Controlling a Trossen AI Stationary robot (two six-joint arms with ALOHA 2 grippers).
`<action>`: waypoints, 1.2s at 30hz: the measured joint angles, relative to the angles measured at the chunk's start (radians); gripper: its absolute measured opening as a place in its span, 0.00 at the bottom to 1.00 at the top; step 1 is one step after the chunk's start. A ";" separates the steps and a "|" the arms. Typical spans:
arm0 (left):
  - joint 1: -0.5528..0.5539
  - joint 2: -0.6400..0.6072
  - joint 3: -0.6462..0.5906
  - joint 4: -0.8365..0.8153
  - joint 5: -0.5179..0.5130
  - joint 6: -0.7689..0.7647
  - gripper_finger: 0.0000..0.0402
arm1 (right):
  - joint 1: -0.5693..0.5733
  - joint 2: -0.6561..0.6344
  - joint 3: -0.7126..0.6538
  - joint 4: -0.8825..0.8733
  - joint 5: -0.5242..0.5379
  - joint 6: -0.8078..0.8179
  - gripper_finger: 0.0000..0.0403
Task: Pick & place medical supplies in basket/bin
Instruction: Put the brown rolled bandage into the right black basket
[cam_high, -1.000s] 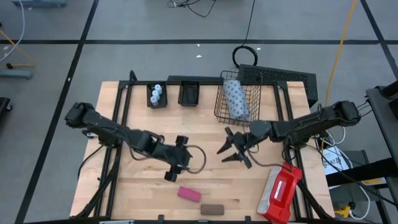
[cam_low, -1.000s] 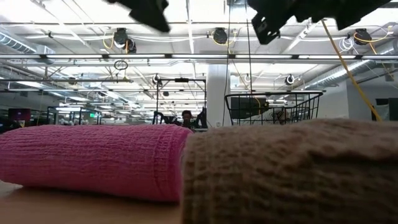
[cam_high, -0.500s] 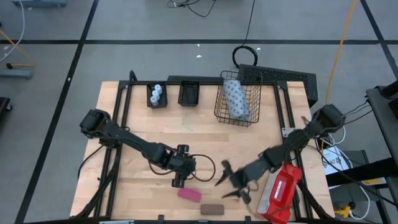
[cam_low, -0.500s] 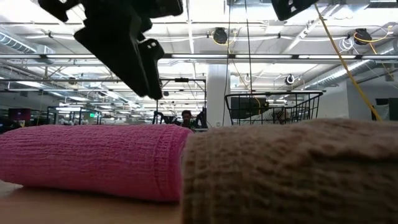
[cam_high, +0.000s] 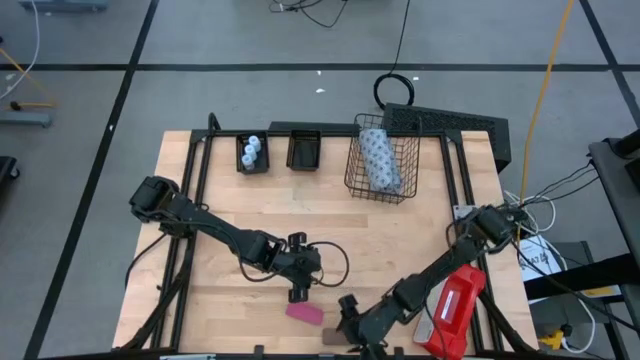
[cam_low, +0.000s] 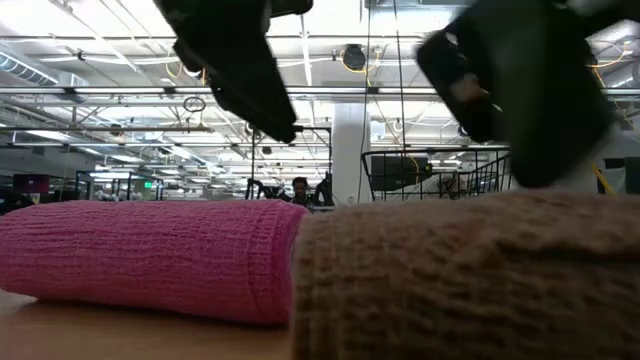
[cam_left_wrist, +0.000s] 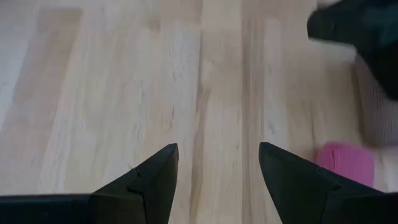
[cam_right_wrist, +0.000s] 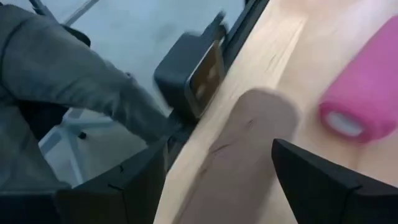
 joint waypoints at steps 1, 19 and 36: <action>0.000 0.000 0.000 0.011 -0.012 -0.009 0.57 | 0.009 0.006 0.000 -0.004 0.003 0.014 0.69; -0.010 0.000 0.000 0.194 -0.044 -0.066 0.57 | 0.038 0.030 0.001 -0.203 0.412 0.105 0.51; 0.037 0.000 0.000 0.222 -0.040 0.083 0.57 | -0.086 -0.200 -0.005 -0.588 0.488 -0.027 0.15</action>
